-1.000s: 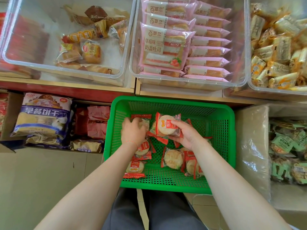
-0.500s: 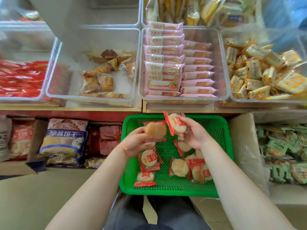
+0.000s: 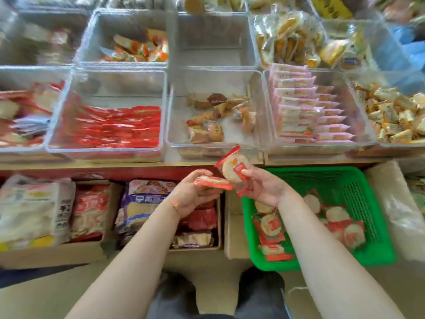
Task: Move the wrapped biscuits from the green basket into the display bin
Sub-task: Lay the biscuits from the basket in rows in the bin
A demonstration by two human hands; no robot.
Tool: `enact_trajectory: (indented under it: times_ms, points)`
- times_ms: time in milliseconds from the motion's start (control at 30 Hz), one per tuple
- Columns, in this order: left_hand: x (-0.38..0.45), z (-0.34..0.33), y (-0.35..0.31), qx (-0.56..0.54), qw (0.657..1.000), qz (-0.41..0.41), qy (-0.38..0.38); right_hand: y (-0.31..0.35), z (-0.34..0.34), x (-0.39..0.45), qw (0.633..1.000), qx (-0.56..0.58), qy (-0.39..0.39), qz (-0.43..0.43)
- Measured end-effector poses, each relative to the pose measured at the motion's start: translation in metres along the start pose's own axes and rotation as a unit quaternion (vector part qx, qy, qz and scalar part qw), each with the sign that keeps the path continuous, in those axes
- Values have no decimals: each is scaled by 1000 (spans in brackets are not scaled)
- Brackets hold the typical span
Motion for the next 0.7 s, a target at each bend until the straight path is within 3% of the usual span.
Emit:
enact_trajectory:
  times_ms: [167, 333, 567, 700]
  points:
    - [-68, 121, -52, -80, 997, 6, 15, -36, -123, 44, 994, -102, 29, -38]
    - [-110, 182, -98, -103, 991, 24, 79, -25, -207, 59, 993, -105, 52, -18]
    - [-119, 201, -144, -18, 977, 7, 213, 1, -234, 84, 997, -69, -28, -2]
    - [-127, 203, -169, -30, 974, 4, 225, 22, -248, 105, 998, -27, -49, 18]
Point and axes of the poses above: each hand's wrist, its own x-axis towards the middle knuckle, its own z-axis out of the back of the hand, y = z × x, the point moved 1 cm from there along x, towards the middle knuckle, and after that the axes turned 9 degrees about z, right-handed, at the moved point
